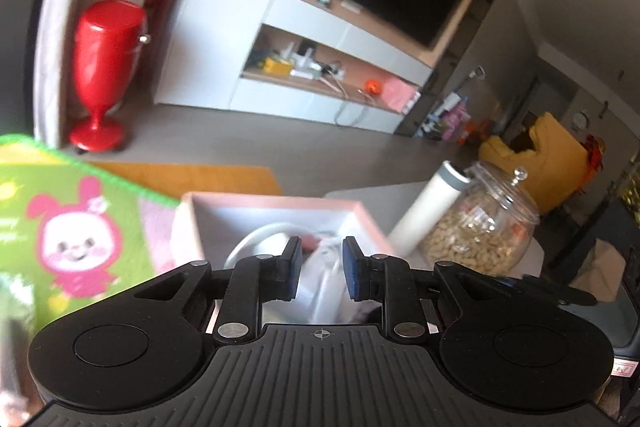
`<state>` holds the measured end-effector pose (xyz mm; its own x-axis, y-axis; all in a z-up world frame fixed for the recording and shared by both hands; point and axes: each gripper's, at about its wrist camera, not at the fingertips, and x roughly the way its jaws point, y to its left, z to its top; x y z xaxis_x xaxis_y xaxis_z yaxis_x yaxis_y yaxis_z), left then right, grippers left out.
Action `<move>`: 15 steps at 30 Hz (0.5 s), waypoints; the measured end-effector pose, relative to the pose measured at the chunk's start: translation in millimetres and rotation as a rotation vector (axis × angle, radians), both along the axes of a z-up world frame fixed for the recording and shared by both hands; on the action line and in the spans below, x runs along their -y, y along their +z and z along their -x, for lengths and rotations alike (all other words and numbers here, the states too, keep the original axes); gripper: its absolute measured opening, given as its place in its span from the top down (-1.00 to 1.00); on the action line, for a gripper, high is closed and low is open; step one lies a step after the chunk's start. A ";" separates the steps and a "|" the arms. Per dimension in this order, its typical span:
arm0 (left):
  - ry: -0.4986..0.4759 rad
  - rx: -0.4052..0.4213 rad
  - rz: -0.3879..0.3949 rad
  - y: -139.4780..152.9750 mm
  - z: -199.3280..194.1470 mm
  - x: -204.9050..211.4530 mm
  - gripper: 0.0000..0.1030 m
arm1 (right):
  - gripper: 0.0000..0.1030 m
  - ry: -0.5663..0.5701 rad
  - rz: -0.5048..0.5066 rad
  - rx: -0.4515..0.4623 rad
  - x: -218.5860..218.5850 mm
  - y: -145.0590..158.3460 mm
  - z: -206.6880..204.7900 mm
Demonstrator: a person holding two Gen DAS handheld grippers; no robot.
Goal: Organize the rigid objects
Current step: 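Drop the USB stick into the pink box with the left tool while the right tool drops the funnel in, then move the left tool to the clear plastic bag while the right tool reaches the toothpaste tube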
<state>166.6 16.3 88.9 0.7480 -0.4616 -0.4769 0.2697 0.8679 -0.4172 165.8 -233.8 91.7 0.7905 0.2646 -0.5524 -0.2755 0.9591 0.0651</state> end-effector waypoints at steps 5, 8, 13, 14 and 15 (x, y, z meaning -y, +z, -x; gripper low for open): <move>0.147 0.027 -0.067 -13.5 40.4 -38.0 0.52 | -0.57 0.033 0.085 0.065 -23.1 -16.5 35.4; 0.221 0.000 -0.109 -20.9 64.2 -60.1 0.52 | -0.58 0.079 0.106 0.132 -38.4 -24.8 63.6; 0.385 0.044 -0.209 -32.6 97.7 -95.9 0.52 | -0.65 0.216 0.053 0.126 -74.0 -27.4 87.1; 0.417 0.045 -0.241 -34.4 99.5 -99.8 0.52 | -0.64 0.249 0.055 0.101 -84.8 -27.1 86.6; 0.442 0.037 -0.255 -37.0 99.5 -104.6 0.52 | -0.58 0.277 0.058 0.086 -95.6 -27.0 86.9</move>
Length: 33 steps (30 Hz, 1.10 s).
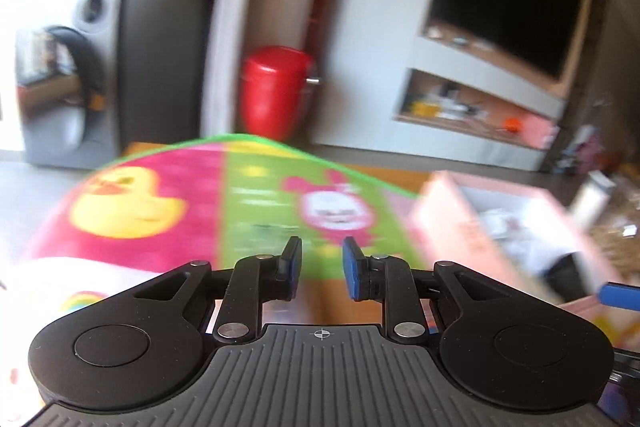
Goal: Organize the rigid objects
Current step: 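Move the left tool to the clear plastic bag while the right tool reaches the toothpaste tube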
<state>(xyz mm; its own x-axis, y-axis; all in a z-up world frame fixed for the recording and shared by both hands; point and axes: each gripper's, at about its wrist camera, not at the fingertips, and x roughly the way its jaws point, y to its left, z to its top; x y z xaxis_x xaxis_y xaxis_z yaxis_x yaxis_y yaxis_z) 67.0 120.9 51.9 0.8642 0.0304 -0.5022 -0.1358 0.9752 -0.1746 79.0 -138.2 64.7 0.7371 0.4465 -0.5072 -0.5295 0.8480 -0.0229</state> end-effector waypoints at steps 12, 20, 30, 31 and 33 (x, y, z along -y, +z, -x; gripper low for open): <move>0.017 -0.080 0.004 -32.2 -8.5 -21.5 0.39 | -0.11 -0.007 0.259 0.050 -122.6 -27.6 -4.7; -0.001 -0.060 0.010 -35.9 -3.6 -24.2 0.39 | 0.37 -0.054 0.358 0.015 -144.8 -51.4 -23.0; -0.021 -0.060 0.019 -38.6 -2.2 -23.4 0.38 | 0.54 0.052 0.248 -0.141 -114.8 -42.2 15.3; -0.023 -0.066 0.020 -39.7 -2.6 -22.8 0.38 | 0.54 0.068 0.237 -0.151 -109.6 -41.7 21.3; -0.026 -0.083 0.009 -42.9 -4.1 -20.3 0.37 | 0.54 0.094 0.225 -0.159 -100.1 -41.5 32.5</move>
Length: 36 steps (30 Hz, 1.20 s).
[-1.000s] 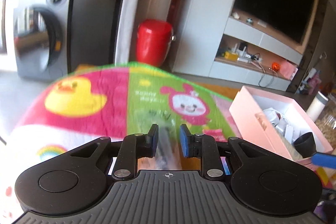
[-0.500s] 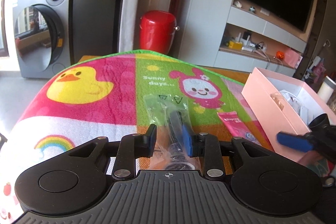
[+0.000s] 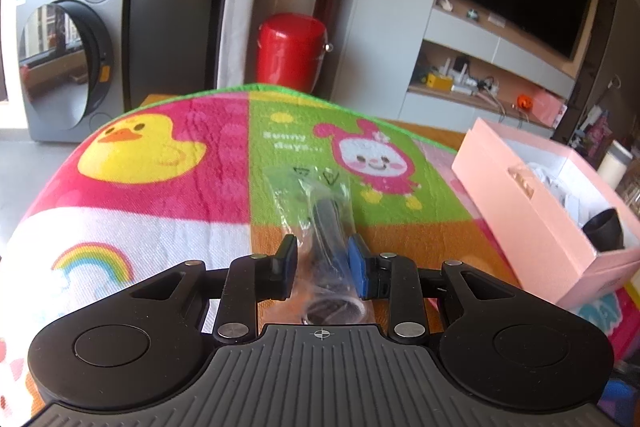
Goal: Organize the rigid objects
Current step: 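Move the left tool to the clear plastic bag while the right tool reaches the toothpaste tube, then grasp the clear bag with the left tool while the right tool grasps the pink toothpaste tube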
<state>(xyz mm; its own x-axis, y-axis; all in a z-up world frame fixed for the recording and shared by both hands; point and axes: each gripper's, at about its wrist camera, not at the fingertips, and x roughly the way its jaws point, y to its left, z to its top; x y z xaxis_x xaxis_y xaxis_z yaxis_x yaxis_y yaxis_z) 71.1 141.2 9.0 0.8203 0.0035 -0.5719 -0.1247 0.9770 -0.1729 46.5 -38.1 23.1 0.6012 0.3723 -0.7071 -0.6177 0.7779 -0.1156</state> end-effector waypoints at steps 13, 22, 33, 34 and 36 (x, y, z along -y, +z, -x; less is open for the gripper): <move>-0.057 0.002 0.001 -0.8 27.9 9.5 0.48 | -0.23 -0.048 -0.062 0.027 33.4 -15.0 16.3; -0.112 -0.009 0.044 -1.2 108.7 22.4 0.45 | -0.38 -0.077 -0.114 0.016 44.8 -19.1 13.1; -0.091 -0.002 0.051 -5.1 114.9 27.1 0.38 | -0.50 -0.099 -0.129 -0.002 47.6 -21.3 10.9; -0.089 -0.003 0.037 -4.9 115.1 29.3 0.38 | -0.52 -0.101 -0.129 -0.004 48.1 -21.1 10.9; -0.088 -0.004 0.023 -4.8 115.2 31.0 0.38 | -0.52 -0.094 -0.131 -0.009 48.3 -20.3 10.7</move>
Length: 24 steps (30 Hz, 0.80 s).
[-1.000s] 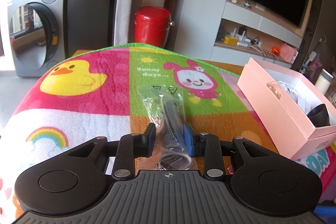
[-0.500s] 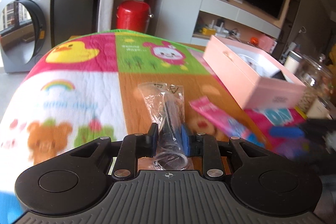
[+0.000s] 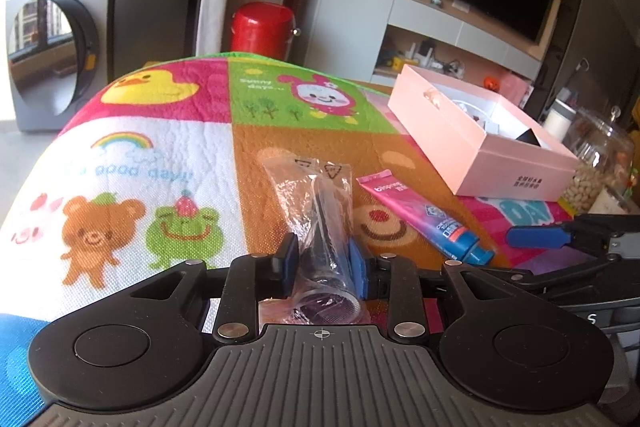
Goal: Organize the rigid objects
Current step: 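Grasp the clear bag with the left tool while the right tool grasps the pink toothpaste tube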
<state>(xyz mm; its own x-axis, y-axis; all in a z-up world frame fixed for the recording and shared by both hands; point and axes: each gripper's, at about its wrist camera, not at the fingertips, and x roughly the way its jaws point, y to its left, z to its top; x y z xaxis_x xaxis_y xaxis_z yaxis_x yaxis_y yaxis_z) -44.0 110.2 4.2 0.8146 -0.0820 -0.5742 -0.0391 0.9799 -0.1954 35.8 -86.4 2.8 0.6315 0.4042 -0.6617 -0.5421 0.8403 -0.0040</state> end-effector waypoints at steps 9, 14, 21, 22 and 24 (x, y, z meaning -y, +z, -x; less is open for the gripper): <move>0.002 0.003 0.007 -0.3 1.4 0.2 0.38 | -0.50 0.088 -0.021 0.012 -32.4 16.2 -14.9; 0.004 0.004 0.010 -0.7 1.5 -1.2 0.39 | -0.34 0.069 0.031 -0.054 -52.2 12.5 -38.7; 0.005 0.007 0.036 -1.8 1.4 -5.7 0.39 | 0.41 0.133 0.053 -0.037 -33.2 10.7 -7.7; 0.005 0.007 0.039 -1.9 1.5 -6.3 0.39 | 0.50 0.144 0.064 -0.035 -29.5 12.2 -2.3; 0.007 0.007 0.045 -1.9 1.2 -7.1 0.39 | 0.52 0.151 0.072 -0.033 -20.3 15.3 6.7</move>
